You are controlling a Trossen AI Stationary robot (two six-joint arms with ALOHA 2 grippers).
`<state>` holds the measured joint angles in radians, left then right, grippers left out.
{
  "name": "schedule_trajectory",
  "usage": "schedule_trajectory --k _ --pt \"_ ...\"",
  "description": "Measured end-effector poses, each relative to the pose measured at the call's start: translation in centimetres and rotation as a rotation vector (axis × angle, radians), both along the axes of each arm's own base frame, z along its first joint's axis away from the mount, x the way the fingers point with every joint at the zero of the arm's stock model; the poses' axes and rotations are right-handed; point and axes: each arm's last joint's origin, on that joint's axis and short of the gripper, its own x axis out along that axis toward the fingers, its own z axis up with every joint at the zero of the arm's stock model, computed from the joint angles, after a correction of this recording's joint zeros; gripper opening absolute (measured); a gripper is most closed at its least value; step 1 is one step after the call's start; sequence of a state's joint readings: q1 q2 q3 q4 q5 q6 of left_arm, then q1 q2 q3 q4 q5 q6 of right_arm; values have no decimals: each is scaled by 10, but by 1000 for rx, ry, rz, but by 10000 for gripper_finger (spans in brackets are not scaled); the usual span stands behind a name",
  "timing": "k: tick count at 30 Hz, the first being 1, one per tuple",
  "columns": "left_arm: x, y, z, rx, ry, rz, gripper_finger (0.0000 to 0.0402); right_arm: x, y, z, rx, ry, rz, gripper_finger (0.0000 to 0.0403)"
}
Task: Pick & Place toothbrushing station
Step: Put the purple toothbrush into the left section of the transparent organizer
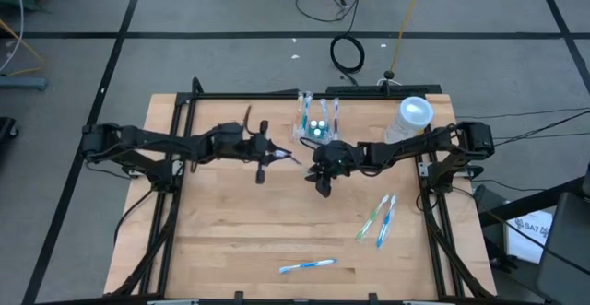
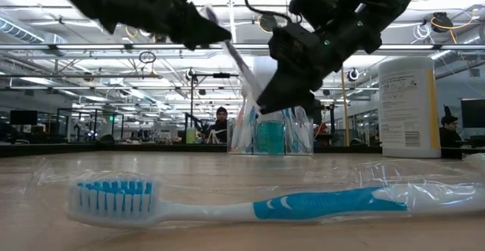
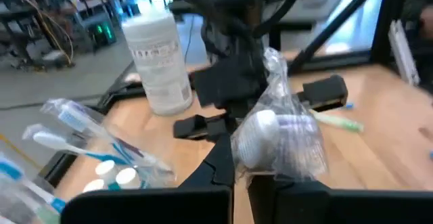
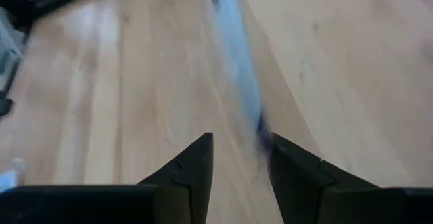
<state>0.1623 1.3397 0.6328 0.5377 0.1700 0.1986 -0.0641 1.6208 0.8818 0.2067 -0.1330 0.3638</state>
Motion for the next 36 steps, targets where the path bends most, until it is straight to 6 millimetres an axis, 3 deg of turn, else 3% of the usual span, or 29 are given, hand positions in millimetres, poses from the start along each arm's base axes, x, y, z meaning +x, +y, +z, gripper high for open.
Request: schedule_trajectory --k 6,10,16,22,28,32,36 --pt "13 4 31 80 274 -11 16 -6 1 -9 21 31 -8 128" --pt "17 8 57 146 261 25 17 -8 1 -12 22 37 -12 128" --pt "15 28 71 184 244 94 18 -7 1 -11 39 20 -24 128" --pt "10 71 65 154 251 220 18 -7 1 -10 38 16 -26 128" --pt "14 111 39 15 266 207 18 -3 0 -5 32 -48 -24 128" --pt "19 123 18 -26 325 224 19 -2 0 -3 6 -78 -7 128" --pt "22 125 10 -67 338 206 19 -2 0 -3 -13 -77 4 128"
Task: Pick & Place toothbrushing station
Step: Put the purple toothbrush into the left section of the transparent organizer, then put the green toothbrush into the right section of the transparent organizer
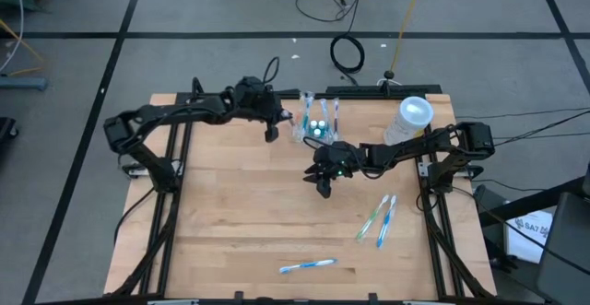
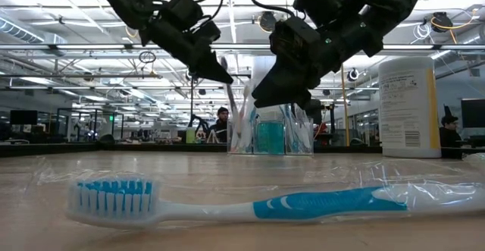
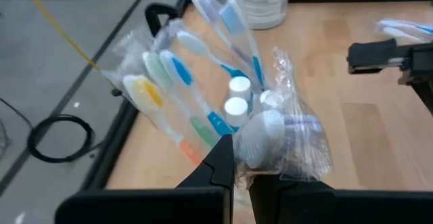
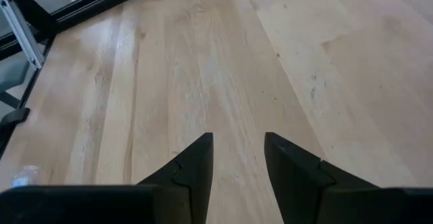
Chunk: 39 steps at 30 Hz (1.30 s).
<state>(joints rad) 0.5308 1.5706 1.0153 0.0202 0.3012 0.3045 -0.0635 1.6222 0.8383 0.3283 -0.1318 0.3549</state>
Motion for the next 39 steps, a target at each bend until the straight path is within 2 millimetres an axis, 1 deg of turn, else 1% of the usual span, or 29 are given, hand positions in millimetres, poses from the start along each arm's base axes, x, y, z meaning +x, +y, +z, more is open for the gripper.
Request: schedule_trajectory --k 3,8,11,15,18,21,24,28,33,36,39 --pt "2 0 -5 -22 6 -7 19 0 0 0 -1 0 0 128" --pt "7 3 -18 -30 44 -7 20 0 0 0 0 -1 0 128" --pt "8 4 -21 -14 49 -17 31 0 0 0 0 -1 0 128" --pt "9 4 -24 -5 67 -13 71 0 0 0 -1 -1 0 128" --pt "9 5 -24 28 82 38 108 0 0 0 -1 -1 0 128" --pt "8 5 -21 21 80 78 140 0 0 0 -1 -1 0 128" --pt "5 0 -12 4 59 85 162 0 0 0 -1 -1 -1 128" --pt "-6 -12 12 47 43 47 178 0 -2 0 -30 -6 12 128" --pt "-33 -29 45 112 40 7 182 0 -8 2 -82 -26 17 128" --pt "-52 -38 60 111 52 6 182 2 -15 5 -93 -62 -1 128" --pt "-71 -48 72 132 75 -9 182 4 -22 11 -146 -130 -3 128"
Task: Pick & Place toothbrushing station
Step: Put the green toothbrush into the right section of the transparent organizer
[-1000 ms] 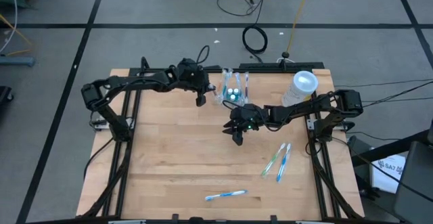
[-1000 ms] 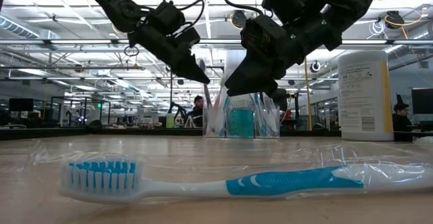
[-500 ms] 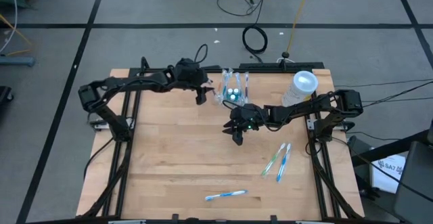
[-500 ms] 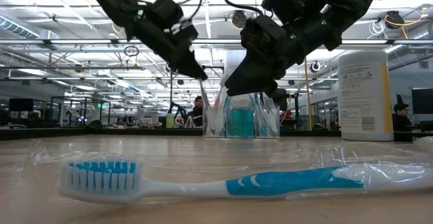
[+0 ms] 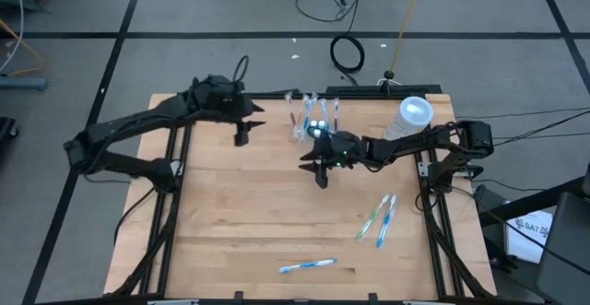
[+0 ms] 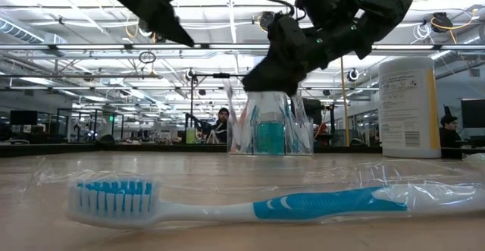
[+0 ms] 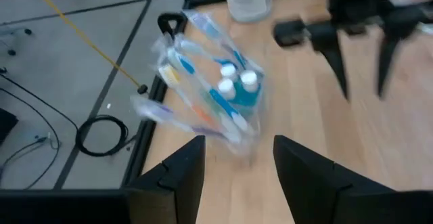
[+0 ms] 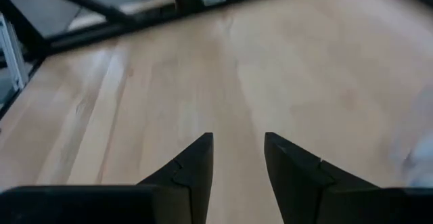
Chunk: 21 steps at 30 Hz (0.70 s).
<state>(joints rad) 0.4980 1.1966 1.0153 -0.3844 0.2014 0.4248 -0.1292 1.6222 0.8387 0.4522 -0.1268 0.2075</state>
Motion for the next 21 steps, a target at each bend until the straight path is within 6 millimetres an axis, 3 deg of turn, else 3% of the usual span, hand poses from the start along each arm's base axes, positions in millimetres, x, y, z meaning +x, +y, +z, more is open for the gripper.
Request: schedule_trajectory --k 9,15,18,21 --pt "-39 -15 18 10 28 13 182 3 -14 14 -80 -155 -25 128" --pt "-37 -8 29 88 -77 41 182 2 -14 11 -179 -118 12 128" --pt "-30 0 33 152 -139 59 182 0 -17 5 -215 -40 -68 128" --pt "-22 7 27 90 -148 96 182 -3 -20 0 -224 27 -169 128"
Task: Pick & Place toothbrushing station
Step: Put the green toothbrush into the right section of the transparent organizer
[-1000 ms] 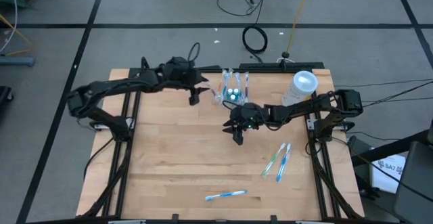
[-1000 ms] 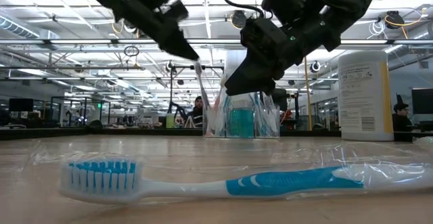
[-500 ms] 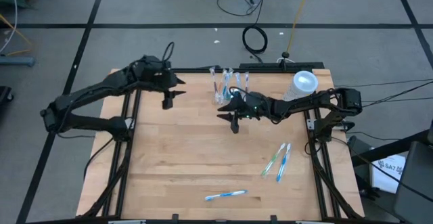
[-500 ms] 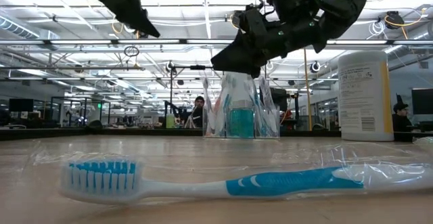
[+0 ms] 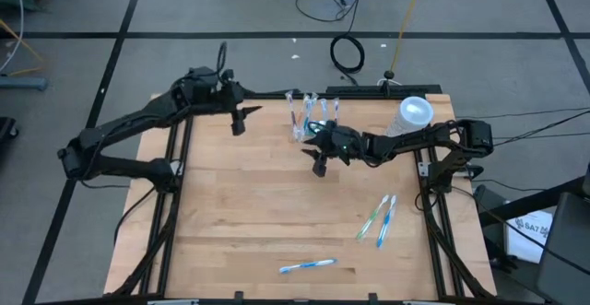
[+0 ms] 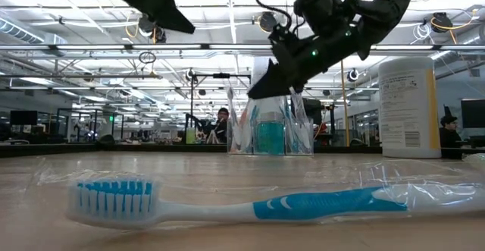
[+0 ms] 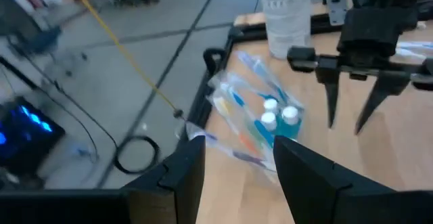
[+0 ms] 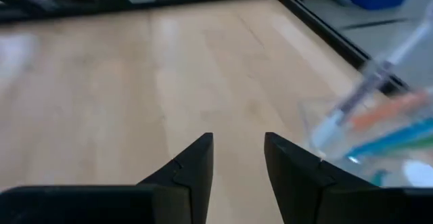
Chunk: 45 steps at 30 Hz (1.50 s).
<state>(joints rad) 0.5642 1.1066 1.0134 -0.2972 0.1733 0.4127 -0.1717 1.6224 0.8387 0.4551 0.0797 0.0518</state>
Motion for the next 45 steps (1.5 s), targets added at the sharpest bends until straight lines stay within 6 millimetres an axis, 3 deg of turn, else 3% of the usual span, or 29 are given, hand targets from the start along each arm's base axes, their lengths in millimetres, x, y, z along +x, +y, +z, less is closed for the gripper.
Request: schedule_trajectory --k 7,10,17,23,27,36,40,45 --pt "5 9 -28 -187 152 58 182 -3 -14 5 -20 -30 -115 128" --pt "9 5 -34 -207 193 -19 182 -2 -9 3 44 -38 -122 128" --pt "8 -13 -19 -283 80 -174 182 4 32 4 128 -73 -37 128" --pt "0 -32 -10 -282 65 -227 182 8 56 12 62 -147 -5 128" --pt "-9 -43 -1 -262 41 -255 182 8 58 13 35 -154 -46 128" --pt "-42 -59 8 -222 24 -245 182 4 41 20 20 -168 -90 128" --pt "-48 -62 -8 -213 -5 -243 182 1 32 25 16 -170 -117 128" --pt "-51 -61 -50 -257 9 -215 182 0 24 27 20 -183 -143 128"
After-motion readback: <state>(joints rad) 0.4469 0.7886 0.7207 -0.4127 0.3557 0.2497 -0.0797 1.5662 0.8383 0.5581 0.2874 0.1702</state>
